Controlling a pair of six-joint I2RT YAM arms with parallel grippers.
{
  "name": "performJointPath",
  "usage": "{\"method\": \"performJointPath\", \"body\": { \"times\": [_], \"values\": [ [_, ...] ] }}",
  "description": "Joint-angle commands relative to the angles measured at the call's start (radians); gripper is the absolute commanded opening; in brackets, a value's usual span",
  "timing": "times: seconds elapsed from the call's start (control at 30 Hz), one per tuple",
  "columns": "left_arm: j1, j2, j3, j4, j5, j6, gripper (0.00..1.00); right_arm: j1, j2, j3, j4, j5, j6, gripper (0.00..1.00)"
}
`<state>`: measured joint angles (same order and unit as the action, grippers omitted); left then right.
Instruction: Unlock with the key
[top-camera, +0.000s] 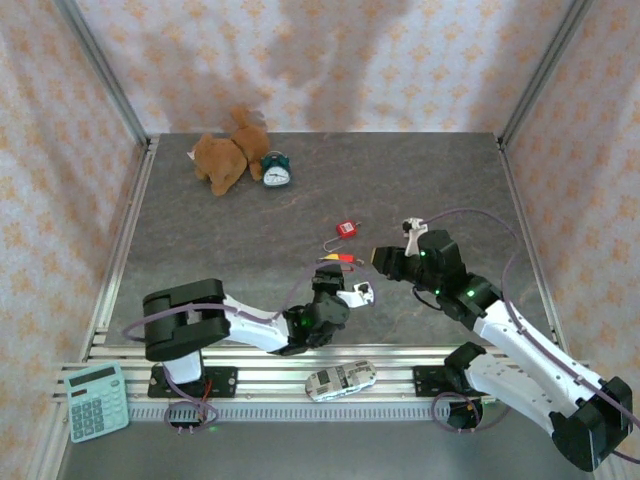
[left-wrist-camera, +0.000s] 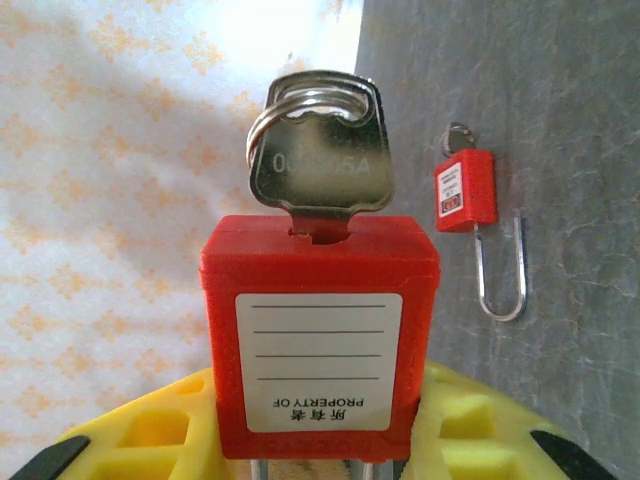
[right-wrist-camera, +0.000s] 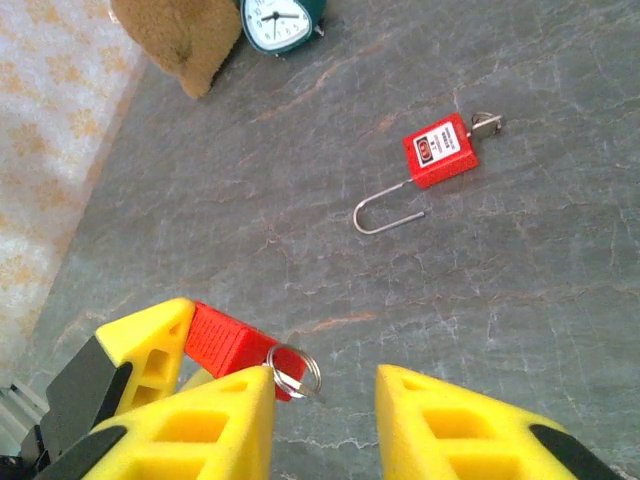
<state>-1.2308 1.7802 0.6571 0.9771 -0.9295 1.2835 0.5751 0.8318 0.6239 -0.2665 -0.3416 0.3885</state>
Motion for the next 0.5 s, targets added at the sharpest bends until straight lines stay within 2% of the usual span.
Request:
{"method": "performJointPath", "body": {
  "times": [0.0,0.17,0.47],
  "values": [
    [-0.014,0.043,-0.009,0.264,-0.054,0.147,0.25,-0.005,0.027,0.034,0.002,-0.046,-0.018,0.31],
    [-0.023,0.088,-0.008,0.338,-0.061,0.203,0.26,-0.004,0.101,0.051,0.005,-0.143,-0.028,0.31],
    [-0.034,0.122,-0.010,0.400,-0.074,0.245,0.26,-0.005,0.110,0.042,-0.006,-0.113,-0.043,0.30]
  ]
}}
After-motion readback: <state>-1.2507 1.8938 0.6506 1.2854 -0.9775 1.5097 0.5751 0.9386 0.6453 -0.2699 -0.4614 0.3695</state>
